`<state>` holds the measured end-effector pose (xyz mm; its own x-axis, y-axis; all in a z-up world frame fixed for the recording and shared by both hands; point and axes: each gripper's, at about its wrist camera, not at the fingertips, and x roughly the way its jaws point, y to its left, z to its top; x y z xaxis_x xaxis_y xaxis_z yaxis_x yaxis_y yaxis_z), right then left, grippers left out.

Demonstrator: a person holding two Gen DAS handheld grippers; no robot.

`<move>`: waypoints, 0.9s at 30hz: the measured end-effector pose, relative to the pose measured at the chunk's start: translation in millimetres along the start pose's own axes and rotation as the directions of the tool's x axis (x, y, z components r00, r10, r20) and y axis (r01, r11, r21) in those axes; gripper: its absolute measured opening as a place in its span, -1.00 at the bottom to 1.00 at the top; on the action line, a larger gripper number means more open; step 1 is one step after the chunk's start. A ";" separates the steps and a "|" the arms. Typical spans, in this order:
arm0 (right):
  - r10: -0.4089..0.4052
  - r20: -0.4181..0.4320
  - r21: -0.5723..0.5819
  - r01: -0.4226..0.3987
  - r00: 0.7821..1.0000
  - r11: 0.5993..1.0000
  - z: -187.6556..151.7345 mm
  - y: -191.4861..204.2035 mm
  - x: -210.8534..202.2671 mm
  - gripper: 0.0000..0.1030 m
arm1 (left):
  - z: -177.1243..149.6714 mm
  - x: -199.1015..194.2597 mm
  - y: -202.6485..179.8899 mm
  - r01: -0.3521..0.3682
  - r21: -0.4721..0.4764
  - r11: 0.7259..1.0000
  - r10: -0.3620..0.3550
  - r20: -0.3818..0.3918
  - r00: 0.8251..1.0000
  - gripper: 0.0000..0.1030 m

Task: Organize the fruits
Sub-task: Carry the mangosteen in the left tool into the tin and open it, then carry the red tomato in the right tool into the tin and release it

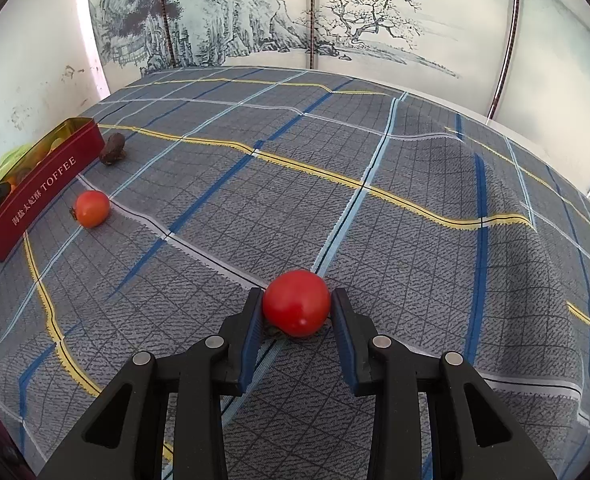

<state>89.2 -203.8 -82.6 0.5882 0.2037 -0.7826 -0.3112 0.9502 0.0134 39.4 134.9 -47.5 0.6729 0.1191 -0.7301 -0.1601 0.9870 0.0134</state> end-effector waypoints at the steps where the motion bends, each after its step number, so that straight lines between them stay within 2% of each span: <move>1: 0.000 0.000 -0.001 0.000 1.000 1.000 0.2 1.6 0.2 -0.31 | -0.2 0.2 0.0 -0.001 0.001 1.000 0.001 0.000 1.000 -0.34; 9: -0.006 -0.002 -0.004 0.006 1.000 1.000 1.3 7.1 1.3 -0.31 | -2.3 3.3 -3.0 0.003 0.010 1.000 -0.003 -0.010 1.000 -0.33; 14: -0.007 -0.002 -0.006 0.007 1.000 1.000 2.1 10.2 2.2 -0.31 | -2.0 -4.0 -8.5 -0.016 0.044 0.999 0.015 0.027 1.000 -0.28; 19: -0.010 -0.003 -0.007 0.010 1.000 1.000 2.7 10.6 3.0 -0.31 | -2.6 -14.9 -15.0 -0.036 0.065 0.997 0.031 0.070 0.997 0.09; 27: -0.040 -0.002 0.000 0.040 0.999 0.999 5.0 8.4 4.0 -0.35 | -2.8 -34.6 -22.2 -0.105 0.093 0.990 0.091 0.149 0.985 0.36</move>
<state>92.7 -193.8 -82.5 0.5983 0.1650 -0.7841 -0.2873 0.9577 -0.0177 17.7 108.6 -24.4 0.7554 0.2227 -0.6163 -0.1619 0.9747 0.1539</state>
